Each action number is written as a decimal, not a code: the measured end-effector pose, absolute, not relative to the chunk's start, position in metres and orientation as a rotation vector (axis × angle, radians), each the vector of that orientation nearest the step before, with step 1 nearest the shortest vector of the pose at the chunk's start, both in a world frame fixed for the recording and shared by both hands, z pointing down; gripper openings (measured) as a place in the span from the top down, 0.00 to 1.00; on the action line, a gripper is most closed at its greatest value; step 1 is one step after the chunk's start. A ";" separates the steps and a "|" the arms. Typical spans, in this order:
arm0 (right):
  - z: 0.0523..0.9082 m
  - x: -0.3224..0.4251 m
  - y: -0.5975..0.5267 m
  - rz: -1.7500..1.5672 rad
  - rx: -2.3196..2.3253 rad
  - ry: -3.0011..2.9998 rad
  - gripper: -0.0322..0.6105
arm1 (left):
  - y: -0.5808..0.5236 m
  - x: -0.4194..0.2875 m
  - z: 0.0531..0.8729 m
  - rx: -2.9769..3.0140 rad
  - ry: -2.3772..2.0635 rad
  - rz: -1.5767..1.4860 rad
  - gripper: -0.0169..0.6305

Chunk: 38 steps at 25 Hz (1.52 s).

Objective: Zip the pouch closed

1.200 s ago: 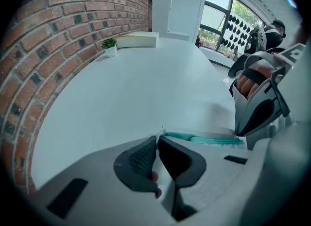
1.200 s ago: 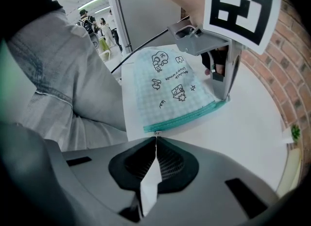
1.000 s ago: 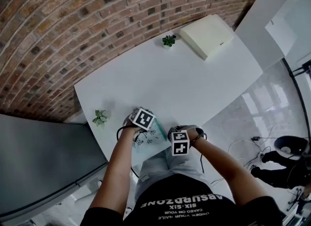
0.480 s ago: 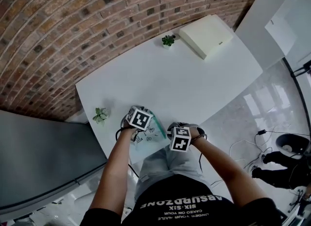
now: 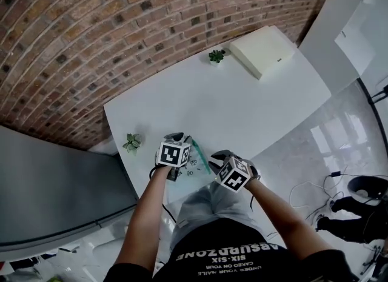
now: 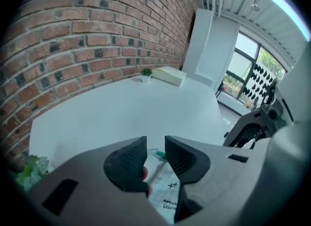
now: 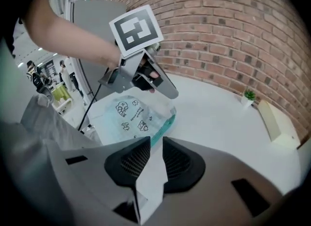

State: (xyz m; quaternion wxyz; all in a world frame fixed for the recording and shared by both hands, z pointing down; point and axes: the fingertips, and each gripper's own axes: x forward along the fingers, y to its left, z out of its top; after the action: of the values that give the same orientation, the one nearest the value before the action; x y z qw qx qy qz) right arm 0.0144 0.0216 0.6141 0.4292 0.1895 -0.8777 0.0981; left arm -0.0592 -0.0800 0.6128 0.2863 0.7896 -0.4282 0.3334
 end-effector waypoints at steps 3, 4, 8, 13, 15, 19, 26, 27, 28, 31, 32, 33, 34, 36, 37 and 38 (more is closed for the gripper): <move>0.601 0.013 0.015 0.267 0.574 -2.228 0.84 | -0.075 -0.062 0.592 2.120 -1.215 0.766 0.82; 0.596 0.013 0.014 0.282 0.610 -2.244 0.84 | -0.070 -0.063 0.586 2.122 -1.239 0.739 0.82; 0.574 0.011 0.008 0.329 0.760 -2.310 0.84 | -0.049 -0.061 0.570 2.144 -1.323 0.673 0.82; 0.548 0.012 0.002 0.331 0.903 -2.349 0.92 | -0.036 -0.052 0.539 2.196 -1.406 0.573 0.89; 0.535 0.011 0.004 0.333 0.942 -2.371 0.95 | -0.031 -0.048 0.525 2.211 -1.421 0.541 0.92; 0.512 0.008 0.009 0.368 0.996 -2.431 0.95 | -0.021 -0.042 0.501 2.217 -1.424 0.485 0.95; 0.493 0.000 0.020 0.354 0.972 -2.478 0.95 | -0.001 -0.037 0.492 2.238 -1.403 0.476 0.96; 0.493 0.000 0.021 0.349 0.969 -2.477 0.95 | 0.002 -0.037 0.493 2.243 -1.404 0.484 0.96; 0.493 0.000 0.022 0.348 0.969 -2.476 0.95 | 0.004 -0.038 0.493 2.248 -1.404 0.491 0.96; 0.494 0.000 0.024 0.354 0.973 -2.468 0.95 | 0.009 -0.039 0.493 2.255 -1.401 0.495 0.96; 0.494 0.001 0.025 0.355 0.974 -2.463 0.95 | 0.011 -0.039 0.492 2.255 -1.400 0.493 0.96; 0.495 0.001 0.025 0.356 0.974 -2.459 0.95 | 0.012 -0.039 0.492 2.255 -1.400 0.493 0.96; 0.496 0.002 0.026 0.357 0.974 -2.454 0.95 | 0.013 -0.039 0.492 2.254 -1.401 0.493 0.96; 0.498 0.003 0.027 0.360 0.974 -2.447 0.95 | 0.015 -0.039 0.493 2.253 -1.401 0.496 0.96; 0.499 0.004 0.027 0.363 0.975 -2.444 0.95 | 0.015 -0.039 0.494 2.253 -1.402 0.497 0.96; 0.499 0.005 0.027 0.366 0.976 -2.442 0.95 | 0.016 -0.039 0.494 2.252 -1.402 0.498 0.96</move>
State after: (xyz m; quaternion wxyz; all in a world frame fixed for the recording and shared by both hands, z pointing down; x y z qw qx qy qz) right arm 0.0045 0.0275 0.4993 0.2407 0.3567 -0.8927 0.1338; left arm -0.0388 0.0157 0.4940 0.2193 0.8141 -0.5067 0.1801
